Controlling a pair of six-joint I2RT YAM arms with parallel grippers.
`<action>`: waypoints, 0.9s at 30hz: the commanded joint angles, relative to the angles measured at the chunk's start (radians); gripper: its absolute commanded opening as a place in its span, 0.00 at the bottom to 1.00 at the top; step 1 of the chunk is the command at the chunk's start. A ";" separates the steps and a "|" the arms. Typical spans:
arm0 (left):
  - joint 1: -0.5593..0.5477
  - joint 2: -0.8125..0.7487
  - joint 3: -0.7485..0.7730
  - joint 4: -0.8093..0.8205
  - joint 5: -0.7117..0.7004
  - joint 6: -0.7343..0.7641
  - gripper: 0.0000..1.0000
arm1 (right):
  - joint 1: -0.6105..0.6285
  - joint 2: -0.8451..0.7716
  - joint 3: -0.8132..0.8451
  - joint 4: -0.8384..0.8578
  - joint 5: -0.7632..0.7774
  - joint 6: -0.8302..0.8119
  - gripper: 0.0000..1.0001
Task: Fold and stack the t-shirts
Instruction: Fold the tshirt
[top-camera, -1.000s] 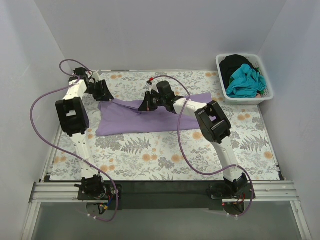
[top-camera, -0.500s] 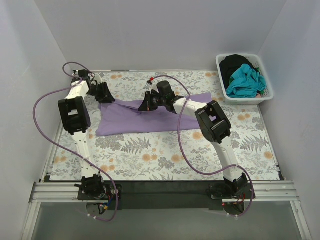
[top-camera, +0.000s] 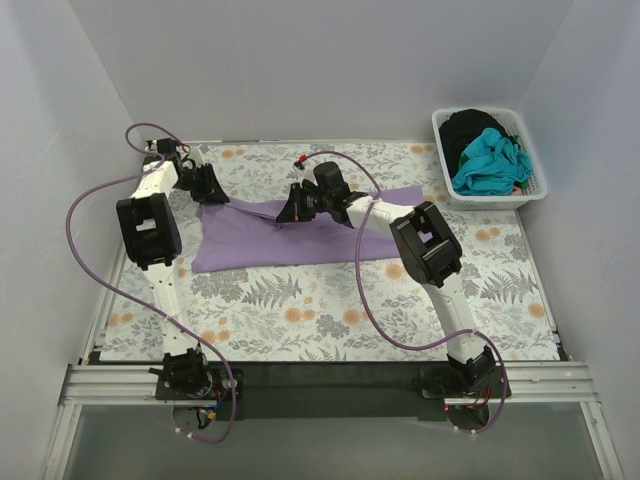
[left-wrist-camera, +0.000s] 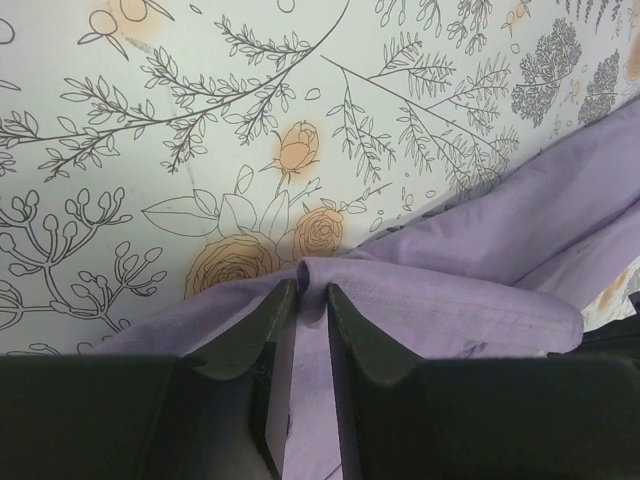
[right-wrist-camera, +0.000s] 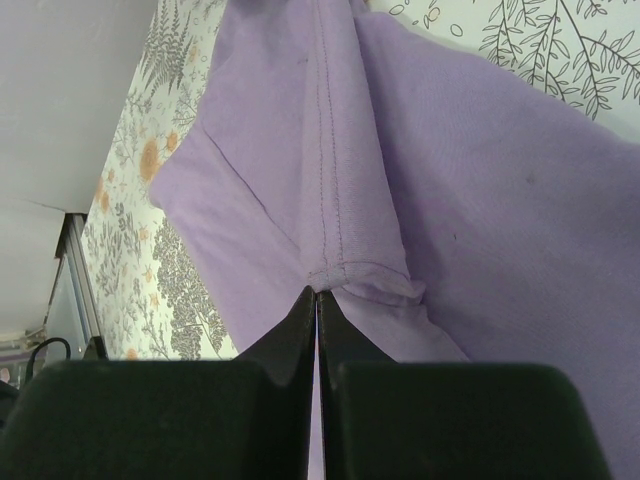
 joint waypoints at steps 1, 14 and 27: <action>-0.005 -0.074 0.024 -0.005 0.003 0.007 0.18 | -0.004 0.021 0.024 0.048 -0.016 0.007 0.01; -0.003 -0.088 0.044 -0.028 -0.038 0.036 0.28 | -0.004 0.021 0.023 0.053 -0.022 0.009 0.01; -0.005 -0.090 0.048 -0.034 -0.010 0.030 0.19 | -0.006 0.020 0.020 0.058 -0.022 0.012 0.01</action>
